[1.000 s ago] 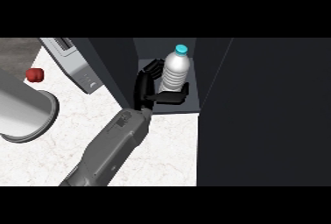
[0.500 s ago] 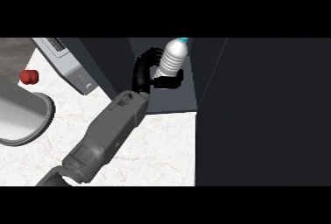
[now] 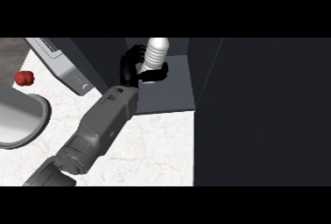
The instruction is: Pick up the bottled water, place it into the cabinet and close the cabinet
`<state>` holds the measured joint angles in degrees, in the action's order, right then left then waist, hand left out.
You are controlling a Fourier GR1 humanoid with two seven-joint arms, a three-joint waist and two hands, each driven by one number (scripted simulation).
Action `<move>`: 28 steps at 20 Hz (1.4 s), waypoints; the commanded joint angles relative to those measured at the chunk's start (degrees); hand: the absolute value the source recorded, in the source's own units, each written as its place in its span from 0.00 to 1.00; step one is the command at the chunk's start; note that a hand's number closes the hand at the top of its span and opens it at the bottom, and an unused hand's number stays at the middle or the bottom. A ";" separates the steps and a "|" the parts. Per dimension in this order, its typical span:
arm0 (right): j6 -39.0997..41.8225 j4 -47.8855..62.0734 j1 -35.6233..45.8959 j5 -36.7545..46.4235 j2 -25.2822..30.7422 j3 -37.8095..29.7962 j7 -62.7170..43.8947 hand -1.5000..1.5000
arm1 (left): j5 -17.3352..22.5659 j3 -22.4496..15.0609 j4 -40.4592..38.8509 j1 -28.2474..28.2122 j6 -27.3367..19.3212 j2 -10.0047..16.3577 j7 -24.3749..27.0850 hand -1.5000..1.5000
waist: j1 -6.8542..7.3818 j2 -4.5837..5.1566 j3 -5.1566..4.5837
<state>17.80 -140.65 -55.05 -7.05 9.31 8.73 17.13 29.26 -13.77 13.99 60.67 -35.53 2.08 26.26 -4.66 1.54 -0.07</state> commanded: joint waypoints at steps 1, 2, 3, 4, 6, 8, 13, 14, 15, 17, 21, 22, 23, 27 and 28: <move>1.07 -4.28 -1.92 -4.80 0.68 -0.58 -1.57 0.00 | -1.36 0.35 -4.66 1.19 -1.21 1.41 1.97 1.00 | -0.43 0.12 -0.01; 1.36 -2.46 -1.40 -4.09 -0.19 0.13 0.54 0.00 | -2.28 -0.31 -5.30 2.59 -2.45 1.22 2.18 0.00 | -0.92 0.12 0.02; 0.86 -0.96 0.86 -3.24 -0.71 1.25 -0.19 0.00 | -3.01 -0.81 -6.13 3.34 -3.60 0.86 2.55 0.00 | -0.73 0.51 0.01; 1.86 -1.84 -0.55 -5.41 0.81 -2.11 0.17 0.00 | -3.46 -1.04 -6.62 4.39 -5.85 -0.09 2.53 0.00 | -1.21 0.33 0.06; 0.59 -1.73 1.12 -4.92 -0.22 -1.36 -1.29 0.00 | -3.89 -1.03 -7.21 4.08 -4.88 0.80 4.28 0.00 | -0.30 0.48 0.01; 2.54 -4.19 -2.47 -3.99 0.41 0.17 -0.09 0.00 | -4.51 -1.33 -8.35 4.02 -5.91 0.72 4.91 0.00 | -1.51 0.28 -0.03; 2.93 -1.32 1.17 -5.09 0.51 0.10 -0.98 0.00 | -3.64 0.13 -8.79 7.12 -4.59 0.89 4.00 0.00 | -1.04 0.79 -0.02; 3.90 -1.33 -0.61 -4.10 0.55 0.62 0.54 0.00 | -3.14 0.69 -8.30 7.59 -2.30 1.76 3.72 0.00 | -1.51 0.47 -0.03; 1.93 -1.39 1.13 -3.74 -0.78 1.06 -1.02 0.00 | -4.23 -0.36 -8.13 6.48 0.84 2.17 5.49 0.00 | -0.65 0.68 -0.06; 3.06 -1.44 0.11 -4.53 0.19 0.06 -0.55 0.00 | -3.26 0.73 -6.44 7.83 4.28 3.07 6.44 0.00 | -1.01 0.65 -0.07; 3.69 0.26 0.41 -2.93 -0.02 0.86 0.24 0.00 | 0.09 4.54 -2.99 7.74 6.10 -1.27 11.31 0.00 | -0.21 0.13 -0.04; 3.75 -2.92 -0.82 -4.31 0.40 0.73 -0.98 0.00 | 0.04 4.70 -2.87 8.15 8.87 1.32 11.49 0.00 | 0.02 0.07 -0.06; 4.60 -1.30 -0.40 -3.23 0.93 0.38 0.09 0.00 | -0.02 4.85 -3.26 8.64 8.83 0.32 11.93 0.00 | -0.22 0.05 -0.02; 2.48 -4.65 -1.52 -2.77 -0.58 2.91 -3.84 0.00 | 0.28 5.76 -2.29 6.65 13.24 -0.86 15.02 0.00 | 1.61 -0.59 -0.03; 3.61 -4.60 -1.58 -7.09 1.24 -1.07 -3.95 0.00 | 0.06 5.74 -2.50 6.71 12.90 -1.67 14.94 0.00 | 1.80 -0.68 0.02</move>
<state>21.24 -139.98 -54.94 -8.37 9.26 9.81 16.58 29.12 -8.83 10.96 68.03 -25.15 1.58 39.18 -3.77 1.27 -0.09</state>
